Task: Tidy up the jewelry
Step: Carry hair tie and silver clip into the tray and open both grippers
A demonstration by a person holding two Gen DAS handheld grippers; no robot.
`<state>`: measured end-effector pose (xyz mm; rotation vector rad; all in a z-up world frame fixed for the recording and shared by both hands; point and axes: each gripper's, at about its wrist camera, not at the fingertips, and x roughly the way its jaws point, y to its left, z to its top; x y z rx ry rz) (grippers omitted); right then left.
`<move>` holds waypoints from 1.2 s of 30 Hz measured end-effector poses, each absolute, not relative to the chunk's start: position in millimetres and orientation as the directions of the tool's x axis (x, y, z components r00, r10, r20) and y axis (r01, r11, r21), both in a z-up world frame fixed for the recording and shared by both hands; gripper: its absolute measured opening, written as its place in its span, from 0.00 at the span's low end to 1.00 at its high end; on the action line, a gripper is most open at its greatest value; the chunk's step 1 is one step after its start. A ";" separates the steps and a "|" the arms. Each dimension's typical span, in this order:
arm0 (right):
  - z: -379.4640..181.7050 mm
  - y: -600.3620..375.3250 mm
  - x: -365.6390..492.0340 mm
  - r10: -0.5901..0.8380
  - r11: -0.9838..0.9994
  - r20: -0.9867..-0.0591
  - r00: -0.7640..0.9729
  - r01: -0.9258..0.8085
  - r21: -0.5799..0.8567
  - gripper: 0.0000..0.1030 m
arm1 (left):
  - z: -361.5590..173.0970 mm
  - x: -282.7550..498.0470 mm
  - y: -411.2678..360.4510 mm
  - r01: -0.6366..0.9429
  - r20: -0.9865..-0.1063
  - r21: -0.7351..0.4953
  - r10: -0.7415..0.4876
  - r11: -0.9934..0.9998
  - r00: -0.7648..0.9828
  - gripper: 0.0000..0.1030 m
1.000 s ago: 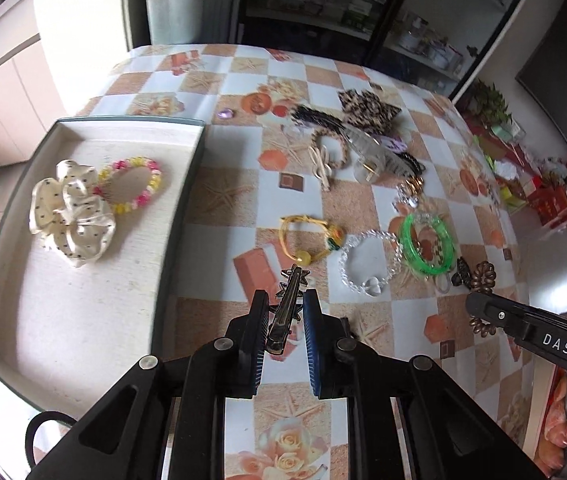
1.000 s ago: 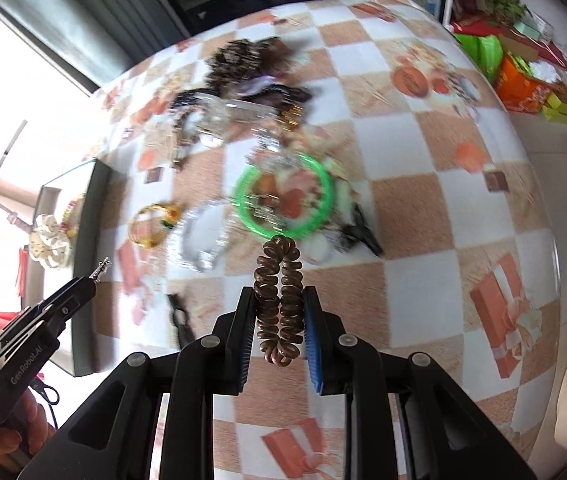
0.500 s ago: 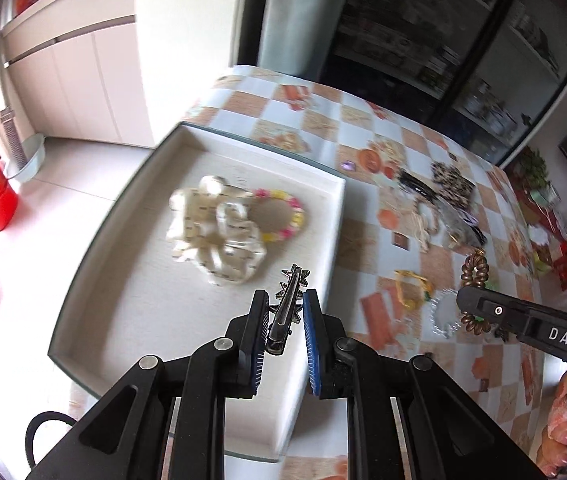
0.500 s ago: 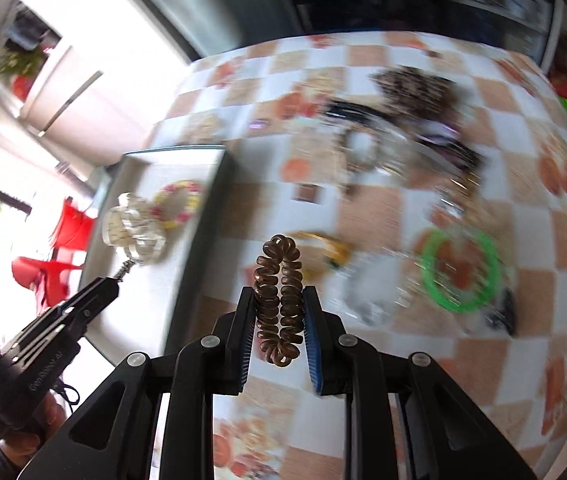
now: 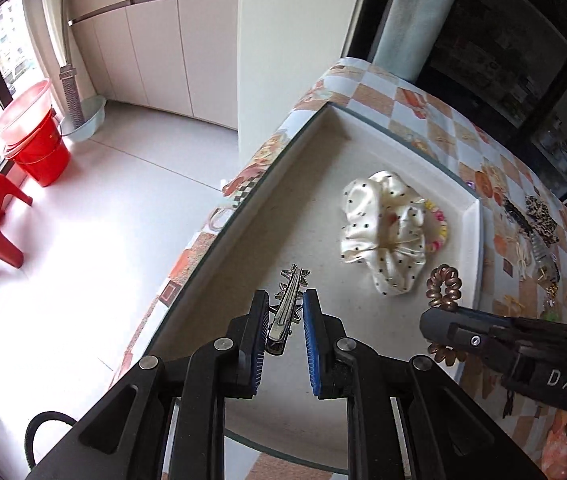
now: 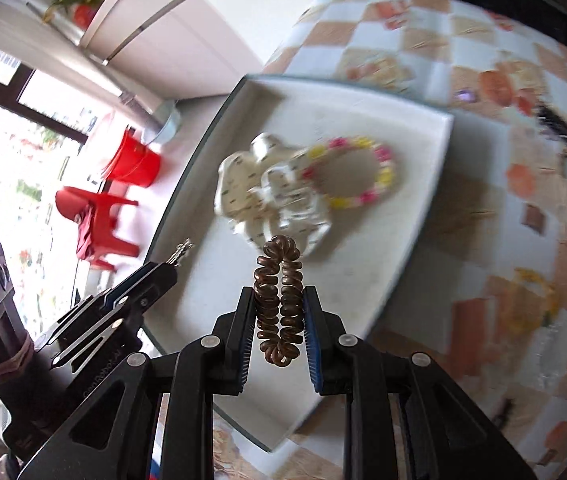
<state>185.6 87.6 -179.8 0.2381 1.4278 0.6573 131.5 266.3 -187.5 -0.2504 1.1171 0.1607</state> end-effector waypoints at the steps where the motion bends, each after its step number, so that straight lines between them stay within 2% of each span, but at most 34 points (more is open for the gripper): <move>1: -184.0 94.3 185.9 0.554 0.796 -0.833 -0.013 -0.285 0.534 0.24 | -191.4 132.3 268.6 -0.261 -0.905 -0.116 0.006 0.958 0.425 0.20; 7: -210.3 125.6 197.4 0.536 0.791 -0.841 -0.067 -0.308 0.529 0.24 | -209.9 137.4 277.6 -0.300 -0.916 -0.097 0.032 0.949 0.399 0.20; 19: -207.7 158.6 246.3 0.488 0.813 -0.872 0.037 -0.384 0.438 0.24 | -225.1 150.6 278.1 -0.356 -0.918 -0.055 0.093 0.933 0.386 0.20; 27: -209.9 164.3 259.9 0.474 0.816 -0.879 0.051 -0.400 0.417 0.25 | -226.4 155.1 270.4 -0.334 -0.923 -0.025 0.106 0.942 0.369 0.20; 31: -206.7 165.6 260.3 0.495 0.802 -0.868 0.023 -0.395 0.447 0.36 | -224.7 155.9 267.3 -0.335 -0.925 -0.021 0.108 0.942 0.364 0.21; 34: -200.0 159.4 262.3 0.531 0.788 -0.847 0.010 -0.374 0.489 0.51 | -223.2 155.4 263.4 -0.320 -0.924 0.000 0.122 0.948 0.362 0.21; 36: -192.7 151.1 264.1 0.562 0.777 -0.827 0.010 -0.349 0.524 0.55 | -221.7 154.9 261.3 -0.313 -0.925 0.011 0.129 0.950 0.357 0.21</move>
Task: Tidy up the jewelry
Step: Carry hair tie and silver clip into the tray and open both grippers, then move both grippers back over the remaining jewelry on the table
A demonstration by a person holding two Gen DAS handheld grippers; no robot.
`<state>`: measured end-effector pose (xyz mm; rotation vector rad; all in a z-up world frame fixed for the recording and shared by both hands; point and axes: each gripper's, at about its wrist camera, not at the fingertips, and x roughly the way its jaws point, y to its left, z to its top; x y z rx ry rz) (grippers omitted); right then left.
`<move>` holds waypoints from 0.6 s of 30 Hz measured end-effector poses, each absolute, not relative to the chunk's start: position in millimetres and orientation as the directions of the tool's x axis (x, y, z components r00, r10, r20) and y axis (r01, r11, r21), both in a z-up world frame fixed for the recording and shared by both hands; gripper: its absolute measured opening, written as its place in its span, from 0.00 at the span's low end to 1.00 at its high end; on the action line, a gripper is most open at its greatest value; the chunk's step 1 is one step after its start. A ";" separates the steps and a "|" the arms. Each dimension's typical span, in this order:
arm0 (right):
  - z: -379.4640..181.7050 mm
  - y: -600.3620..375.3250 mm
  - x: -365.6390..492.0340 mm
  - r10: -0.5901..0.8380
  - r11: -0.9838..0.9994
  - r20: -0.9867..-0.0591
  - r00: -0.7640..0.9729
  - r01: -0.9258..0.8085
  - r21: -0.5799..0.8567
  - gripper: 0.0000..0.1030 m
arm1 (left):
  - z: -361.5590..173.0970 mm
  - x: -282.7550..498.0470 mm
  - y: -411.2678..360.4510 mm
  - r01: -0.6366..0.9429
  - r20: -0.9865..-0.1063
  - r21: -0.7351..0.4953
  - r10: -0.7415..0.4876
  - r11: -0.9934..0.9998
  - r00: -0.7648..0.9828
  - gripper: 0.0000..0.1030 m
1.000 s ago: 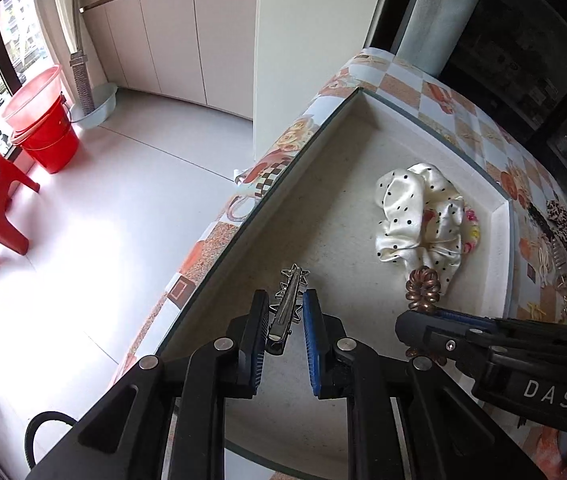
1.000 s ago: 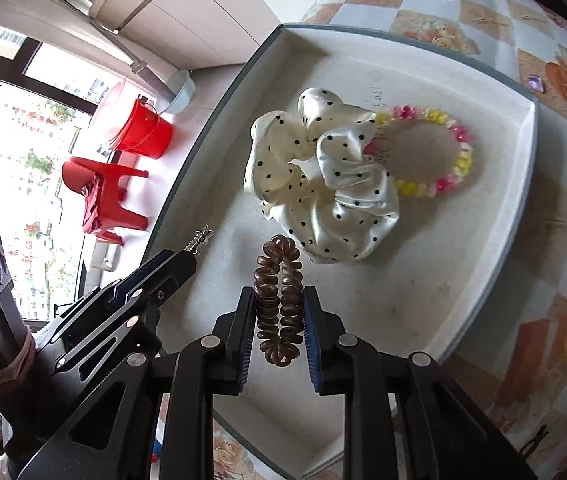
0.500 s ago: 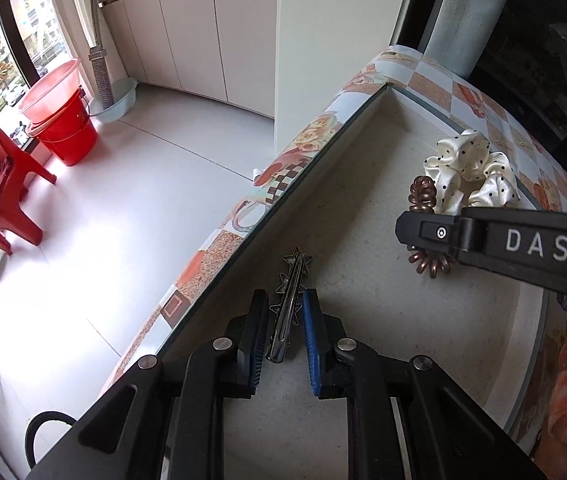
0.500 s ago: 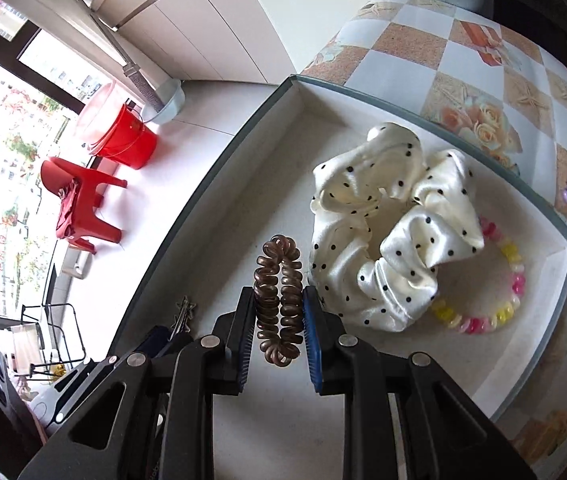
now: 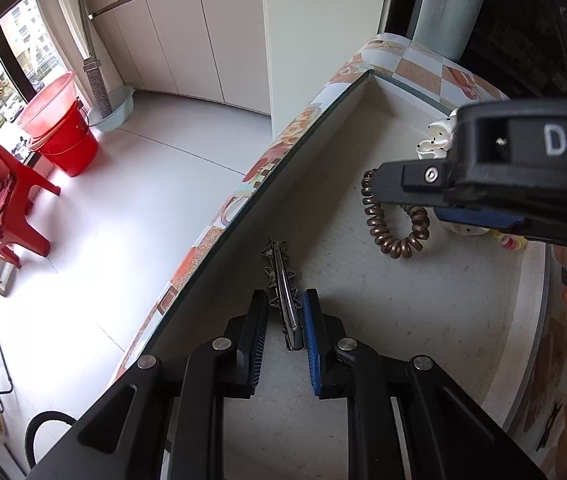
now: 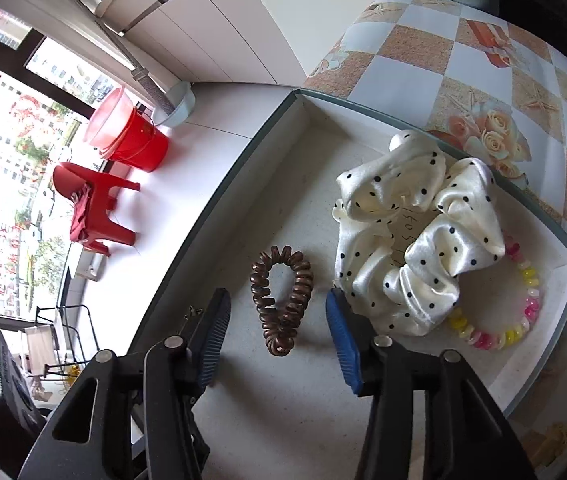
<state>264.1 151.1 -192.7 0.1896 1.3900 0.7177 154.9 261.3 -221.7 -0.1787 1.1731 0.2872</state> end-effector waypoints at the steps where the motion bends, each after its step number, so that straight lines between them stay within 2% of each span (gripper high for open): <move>1: -189.9 147.8 265.1 0.570 0.775 -0.821 0.011 -0.339 0.534 0.55 | -220.7 154.4 260.8 -0.312 -0.925 0.011 0.129 0.950 0.357 0.21; 5: -175.2 129.5 262.3 0.615 0.752 -0.788 0.015 -0.312 0.581 0.56 | -214.1 153.2 256.7 -0.301 -0.920 0.026 0.140 0.953 0.365 0.22; 6: -171.4 125.2 260.3 0.623 0.747 -0.782 0.018 -0.311 0.588 0.57 | -212.5 153.1 255.3 -0.297 -0.919 0.033 0.146 0.954 0.366 0.48; 8: -164.0 113.4 254.8 0.637 0.741 -0.770 0.031 -0.302 0.600 0.60 | -206.0 150.3 253.0 -0.304 -0.906 0.047 0.169 0.952 0.388 0.87; 15: -153.6 58.2 233.4 0.645 0.756 -0.759 0.088 -0.219 0.617 0.64 | -196.1 149.2 242.5 -0.271 -0.895 0.080 0.189 0.959 0.404 0.88; 18: -157.3 32.0 221.3 0.626 0.776 -0.773 0.106 -0.184 0.603 0.70 | -190.7 146.5 231.0 -0.247 -0.891 0.089 0.188 0.965 0.413 0.89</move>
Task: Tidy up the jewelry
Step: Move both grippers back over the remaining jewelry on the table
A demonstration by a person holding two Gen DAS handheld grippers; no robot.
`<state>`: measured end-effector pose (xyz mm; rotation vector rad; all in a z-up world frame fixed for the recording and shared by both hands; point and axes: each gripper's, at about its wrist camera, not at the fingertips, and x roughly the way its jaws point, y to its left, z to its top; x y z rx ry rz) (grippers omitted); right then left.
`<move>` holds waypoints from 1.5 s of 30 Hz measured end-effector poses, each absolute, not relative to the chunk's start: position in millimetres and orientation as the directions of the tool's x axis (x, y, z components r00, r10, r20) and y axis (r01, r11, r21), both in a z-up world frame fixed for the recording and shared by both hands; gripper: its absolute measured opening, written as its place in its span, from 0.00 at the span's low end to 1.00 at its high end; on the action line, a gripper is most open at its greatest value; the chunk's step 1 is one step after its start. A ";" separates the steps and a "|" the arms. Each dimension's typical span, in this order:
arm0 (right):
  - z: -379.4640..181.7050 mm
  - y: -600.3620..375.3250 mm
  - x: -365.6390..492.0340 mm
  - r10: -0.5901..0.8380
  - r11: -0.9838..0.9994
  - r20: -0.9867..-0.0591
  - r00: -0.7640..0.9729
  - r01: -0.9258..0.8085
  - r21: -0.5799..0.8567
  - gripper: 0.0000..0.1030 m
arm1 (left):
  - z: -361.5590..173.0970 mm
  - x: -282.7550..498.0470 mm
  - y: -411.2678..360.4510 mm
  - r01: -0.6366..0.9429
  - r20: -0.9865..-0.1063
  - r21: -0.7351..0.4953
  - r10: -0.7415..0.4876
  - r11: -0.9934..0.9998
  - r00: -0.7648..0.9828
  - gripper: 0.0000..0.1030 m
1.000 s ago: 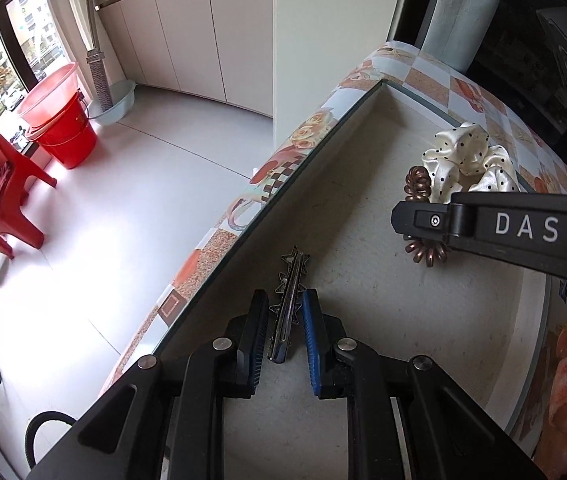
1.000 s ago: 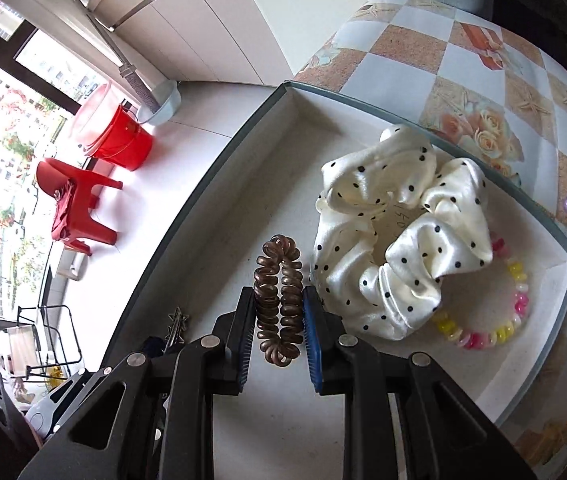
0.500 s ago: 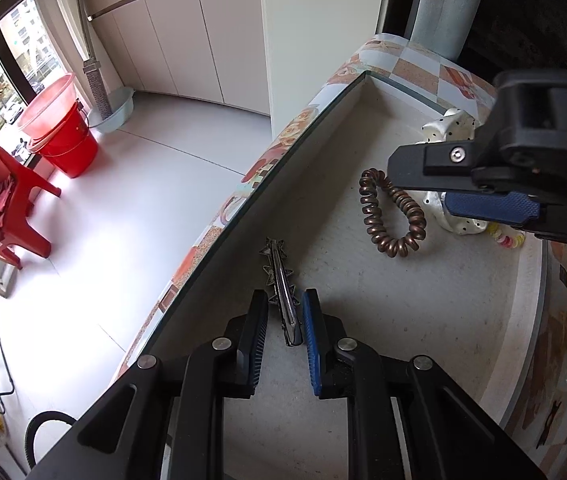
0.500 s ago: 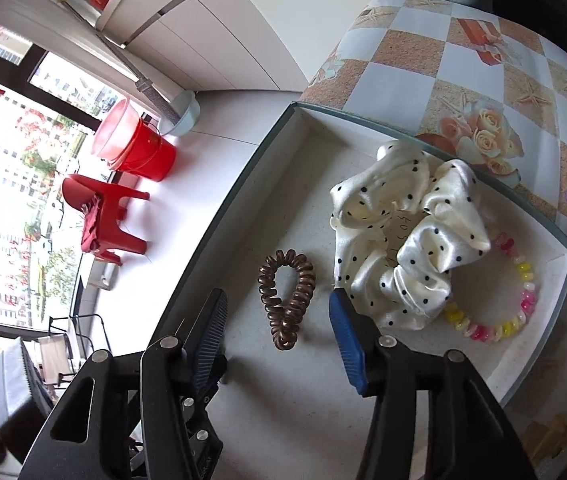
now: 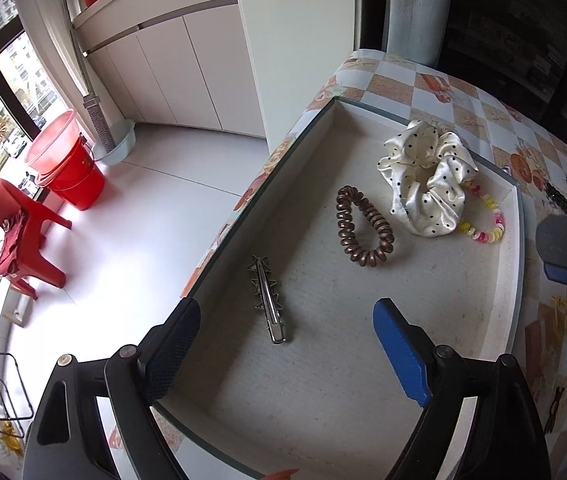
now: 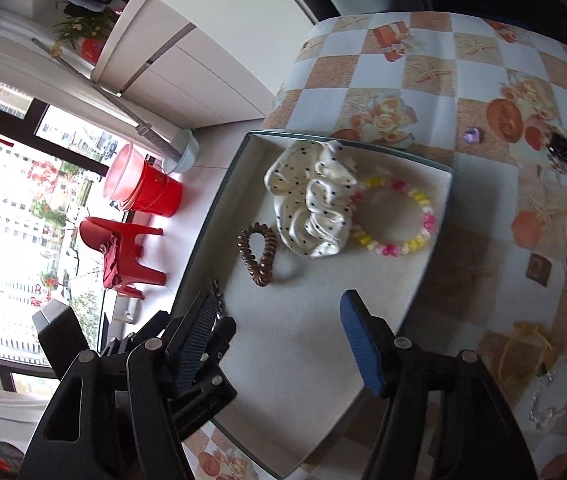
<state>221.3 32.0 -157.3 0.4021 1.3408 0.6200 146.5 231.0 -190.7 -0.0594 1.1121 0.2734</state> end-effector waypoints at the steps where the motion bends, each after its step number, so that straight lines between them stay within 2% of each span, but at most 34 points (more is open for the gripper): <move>1: -158.0 23.0 216.6 0.617 0.784 -0.779 0.112 -0.171 0.596 0.72 | -189.0 146.1 226.2 -0.237 -0.892 0.089 0.183 0.968 0.414 0.95; 2: -158.8 14.4 212.6 0.610 0.790 -0.784 0.118 -0.159 0.592 0.75 | -186.7 145.1 220.2 -0.225 -0.893 0.089 0.178 0.970 0.414 1.00; 4: -160.6 -4.3 204.2 0.596 0.802 -0.792 0.129 -0.123 0.584 0.79 | -181.7 143.6 208.6 -0.197 -0.893 0.088 0.165 0.977 0.418 1.00; 9: -165.3 -48.8 184.2 0.558 0.828 -0.815 0.154 -0.035 0.560 0.81 | -171.3 139.1 172.5 -0.118 -0.896 0.094 0.135 0.989 0.423 1.00; 22: -178.6 -157.9 132.1 0.468 0.850 -0.861 0.200 0.166 0.500 0.82 | -165.2 128.8 71.1 0.070 -0.907 0.083 0.046 0.994 0.419 1.00; 35: -198.2 -235.3 98.9 0.384 0.855 -0.901 0.201 0.292 0.429 0.83 | -186.2 140.3 24.0 0.143 -0.935 0.027 -0.026 0.989 0.354 1.00; 43: -206.2 -258.6 102.3 0.301 0.888 -0.938 0.174 0.307 0.342 0.83 | -197.8 159.4 18.2 0.110 -0.940 0.002 -0.035 0.994 0.339 1.00; 45: -209.2 -261.3 104.6 0.284 0.897 -0.944 0.168 0.301 0.323 0.83 | -201.5 164.0 17.4 0.096 -0.943 0.007 -0.025 0.995 0.332 0.96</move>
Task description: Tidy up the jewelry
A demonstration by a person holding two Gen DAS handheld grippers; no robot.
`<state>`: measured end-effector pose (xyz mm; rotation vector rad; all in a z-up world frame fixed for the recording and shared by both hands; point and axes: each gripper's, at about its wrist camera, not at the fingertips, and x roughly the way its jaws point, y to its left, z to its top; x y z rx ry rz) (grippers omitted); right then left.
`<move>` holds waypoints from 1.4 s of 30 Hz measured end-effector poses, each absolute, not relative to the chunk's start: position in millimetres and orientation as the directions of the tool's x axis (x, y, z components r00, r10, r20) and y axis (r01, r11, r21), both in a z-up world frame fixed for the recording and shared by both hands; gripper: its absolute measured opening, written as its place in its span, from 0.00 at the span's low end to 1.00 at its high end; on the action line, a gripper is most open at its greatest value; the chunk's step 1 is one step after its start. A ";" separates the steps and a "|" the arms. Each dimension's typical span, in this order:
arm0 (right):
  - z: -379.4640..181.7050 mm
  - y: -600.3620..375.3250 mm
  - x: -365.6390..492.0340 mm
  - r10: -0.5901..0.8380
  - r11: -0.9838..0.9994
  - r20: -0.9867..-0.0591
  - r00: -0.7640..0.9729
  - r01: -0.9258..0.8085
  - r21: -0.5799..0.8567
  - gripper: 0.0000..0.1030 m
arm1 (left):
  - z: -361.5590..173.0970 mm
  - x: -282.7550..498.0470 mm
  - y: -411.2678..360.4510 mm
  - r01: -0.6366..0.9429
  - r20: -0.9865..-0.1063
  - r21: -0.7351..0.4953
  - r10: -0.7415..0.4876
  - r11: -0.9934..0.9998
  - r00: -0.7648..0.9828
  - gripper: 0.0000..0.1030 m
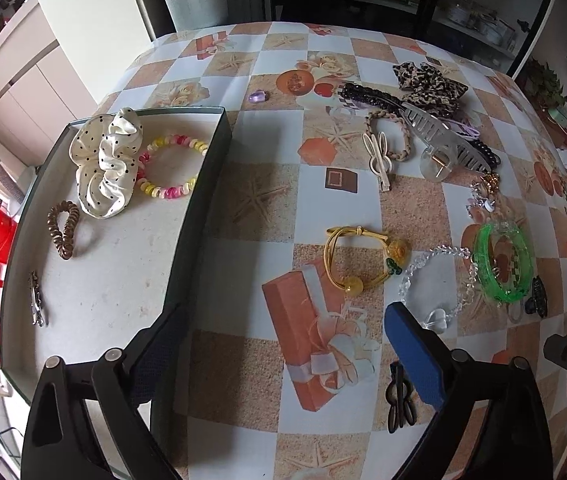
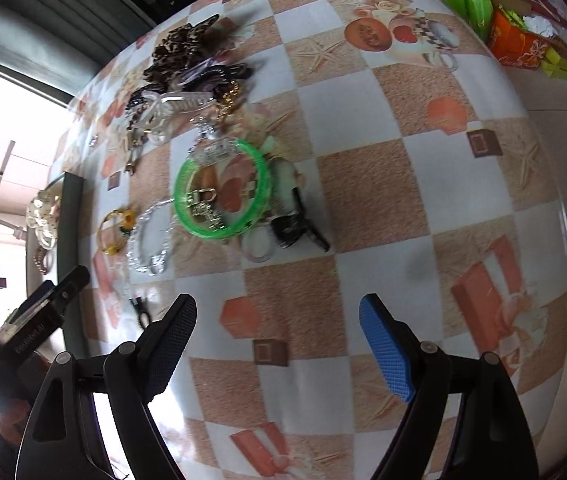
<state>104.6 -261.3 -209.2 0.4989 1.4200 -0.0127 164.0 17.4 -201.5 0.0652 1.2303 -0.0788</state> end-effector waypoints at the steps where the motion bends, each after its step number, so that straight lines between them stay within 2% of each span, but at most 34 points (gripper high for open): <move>1: -211.7 -262.9 105.9 0.271 0.904 -0.949 0.163 0.296 0.309 0.83 | -203.7 166.4 16.1 0.092 -0.945 0.002 -0.028 0.996 0.325 0.96; 5: -218.8 -265.2 111.3 0.232 0.924 -0.962 0.145 0.277 0.265 0.83 | -208.4 171.3 8.2 0.089 -0.945 -0.006 -0.035 0.996 0.326 0.95; 6: -220.5 -265.6 112.6 0.224 0.928 -0.964 0.142 0.272 0.256 0.83 | -209.8 172.7 5.4 0.094 -0.945 -0.005 -0.035 0.996 0.326 0.87; 8: -223.2 -266.5 116.0 0.210 0.935 -0.967 0.140 0.259 0.241 0.83 | -214.7 177.2 1.0 0.103 -0.949 -0.001 -0.033 0.995 0.315 0.83; 21: -232.8 -251.6 141.9 0.107 0.982 -0.983 0.151 0.138 0.128 0.83 | -236.0 195.7 -4.2 0.112 -0.955 -0.016 -0.048 0.994 0.294 0.82; 22: -232.7 -249.0 143.4 0.103 0.984 -0.983 0.153 0.128 0.123 0.83 | -236.2 196.1 -4.7 0.113 -0.954 -0.017 -0.050 0.993 0.294 0.80; 24: -232.6 -239.8 148.7 0.090 0.988 -0.984 0.157 0.112 0.108 0.79 | -235.3 196.7 -6.3 0.118 -0.953 -0.018 -0.053 0.993 0.298 0.73; 28: -231.2 -223.5 152.4 0.047 0.996 -0.984 0.169 0.072 0.060 0.59 | -233.1 198.3 -13.0 0.152 -0.952 -0.019 -0.064 0.988 0.299 0.57; 29: -231.2 -221.1 153.3 0.041 0.996 -0.984 0.172 0.065 0.053 0.51 | -231.9 197.5 -15.4 0.162 -0.951 -0.018 -0.067 0.987 0.303 0.47; 30: -229.6 -216.9 153.2 0.035 0.997 -0.984 0.176 0.060 0.046 0.48 | -231.0 197.1 -17.2 0.171 -0.950 -0.021 -0.073 0.985 0.305 0.34; 31: -228.2 -214.2 152.9 0.034 0.997 -0.983 0.181 0.059 0.046 0.40 | -230.0 196.4 -18.9 0.178 -0.949 -0.022 -0.076 0.984 0.306 0.27; 32: -227.7 -212.6 153.2 0.035 0.997 -0.982 0.183 0.061 0.047 0.32 | -229.5 196.0 -20.2 0.182 -0.949 -0.020 -0.076 0.983 0.306 0.17; 33: -227.3 -212.3 153.6 0.035 0.997 -0.982 0.185 0.067 0.048 0.28 | -229.5 196.0 -20.1 0.182 -0.949 -0.022 -0.078 0.983 0.305 0.09; 34: -226.4 -212.3 152.7 0.039 0.996 -0.981 0.188 0.073 0.053 0.27 | -229.5 195.9 -19.4 0.180 -0.949 -0.026 -0.080 0.983 0.303 0.06; 42: -220.4 -235.7 142.3 0.096 0.983 -0.974 0.203 0.136 0.125 0.24 | -219.2 180.6 -7.7 0.181 -0.943 -0.080 -0.133 0.980 0.306 0.06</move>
